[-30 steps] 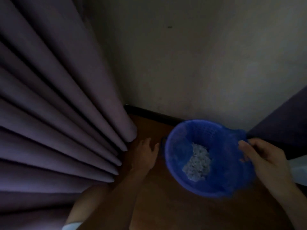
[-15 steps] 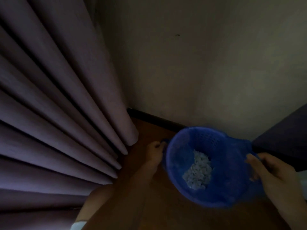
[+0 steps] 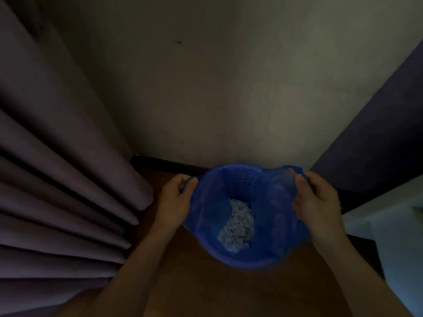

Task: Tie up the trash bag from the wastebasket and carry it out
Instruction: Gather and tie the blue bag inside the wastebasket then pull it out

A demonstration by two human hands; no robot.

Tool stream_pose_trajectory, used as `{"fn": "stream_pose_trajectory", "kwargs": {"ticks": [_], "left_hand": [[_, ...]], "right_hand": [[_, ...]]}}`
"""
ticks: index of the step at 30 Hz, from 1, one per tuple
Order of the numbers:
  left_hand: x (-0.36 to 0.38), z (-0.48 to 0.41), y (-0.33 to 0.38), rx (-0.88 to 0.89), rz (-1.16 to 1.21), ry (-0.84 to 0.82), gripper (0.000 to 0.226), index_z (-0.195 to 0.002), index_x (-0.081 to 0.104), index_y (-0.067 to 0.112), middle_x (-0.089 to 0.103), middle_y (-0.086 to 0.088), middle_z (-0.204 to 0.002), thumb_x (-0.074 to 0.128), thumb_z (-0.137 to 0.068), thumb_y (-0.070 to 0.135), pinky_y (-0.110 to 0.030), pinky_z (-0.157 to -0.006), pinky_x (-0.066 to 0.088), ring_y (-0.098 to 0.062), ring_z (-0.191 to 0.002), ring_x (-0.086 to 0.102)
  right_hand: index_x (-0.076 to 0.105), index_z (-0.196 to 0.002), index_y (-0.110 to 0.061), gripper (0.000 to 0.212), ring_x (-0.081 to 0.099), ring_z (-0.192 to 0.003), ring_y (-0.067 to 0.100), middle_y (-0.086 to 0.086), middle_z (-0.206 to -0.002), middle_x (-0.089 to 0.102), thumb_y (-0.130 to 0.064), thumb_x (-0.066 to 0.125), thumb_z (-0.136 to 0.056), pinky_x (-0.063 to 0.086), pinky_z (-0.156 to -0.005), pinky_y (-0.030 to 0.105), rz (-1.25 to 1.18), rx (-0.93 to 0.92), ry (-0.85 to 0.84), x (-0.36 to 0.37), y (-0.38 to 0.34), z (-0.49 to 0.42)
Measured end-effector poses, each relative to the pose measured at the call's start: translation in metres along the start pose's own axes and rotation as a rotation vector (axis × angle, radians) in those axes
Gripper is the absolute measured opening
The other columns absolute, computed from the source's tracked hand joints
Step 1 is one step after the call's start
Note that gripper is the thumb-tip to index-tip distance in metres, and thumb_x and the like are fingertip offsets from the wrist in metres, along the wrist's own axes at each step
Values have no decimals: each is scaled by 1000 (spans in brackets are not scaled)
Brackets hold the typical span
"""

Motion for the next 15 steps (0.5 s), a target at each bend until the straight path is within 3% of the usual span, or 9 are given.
{"fn": "stream_pose_trajectory", "kwargs": {"ticks": [2,5,8,10,11,13,15], "left_hand": [[3,0,5,43,-32,-32,20,-87,63,9,68,-17,-81,55,-99,23,-48,-72,52,-35,-79,64],[3,-3,13,116,-62,-21,20,-80,60,18,65,-1,-73,54,-99,22,-36,-68,49,-25,-72,62],[4,-6,15,49,-32,-48,27,-73,56,19,59,5,-61,53,-100,20,-21,-62,43,-8,-58,54],[6,-8,9,-101,86,-65,28,-72,57,14,55,3,-55,54,-99,19,-29,-60,45,-13,-55,52],[6,-10,6,-169,116,-55,29,-72,58,12,56,2,-56,55,-99,21,-35,-60,45,-16,-57,54],[3,-16,1,-214,93,-19,32,-75,60,7,57,-3,-63,56,-99,27,-38,-63,44,-21,-61,54],[0,-21,2,-182,93,-3,34,-87,61,-1,59,-10,-72,53,-100,29,-38,-63,45,-22,-65,55]], "right_hand": [[71,-94,-32,22,50,-47,-1,-14,-52,57,-28,51,-102,41,-49,20,-15,-43,-44,3,-2,1],[70,-95,-25,26,44,-48,7,-5,-53,49,-20,47,-104,37,-46,18,14,-78,-152,7,-4,3],[71,-95,-21,28,41,-51,24,4,-58,47,-16,45,-104,34,-49,30,-11,-38,-246,10,-1,5],[72,-90,-20,26,38,-56,41,16,-63,49,-19,49,-102,34,-54,37,-41,18,-228,9,2,4],[71,-89,-21,23,49,-62,43,16,-67,57,-23,52,-101,40,-59,36,-6,24,-193,8,2,4],[69,-93,-24,18,66,-73,16,-2,-78,68,-31,54,-99,48,-66,30,147,0,-104,4,4,1],[65,-106,-26,18,64,-84,1,-15,-90,66,-35,51,-100,47,-67,21,258,-29,-44,3,6,-3]]}}
Point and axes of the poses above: each hand's wrist, its own z-axis away from the middle knuckle, its own x-axis out of the palm, y = z × x, the point moved 3 cm from there along -z, towards the middle knuckle
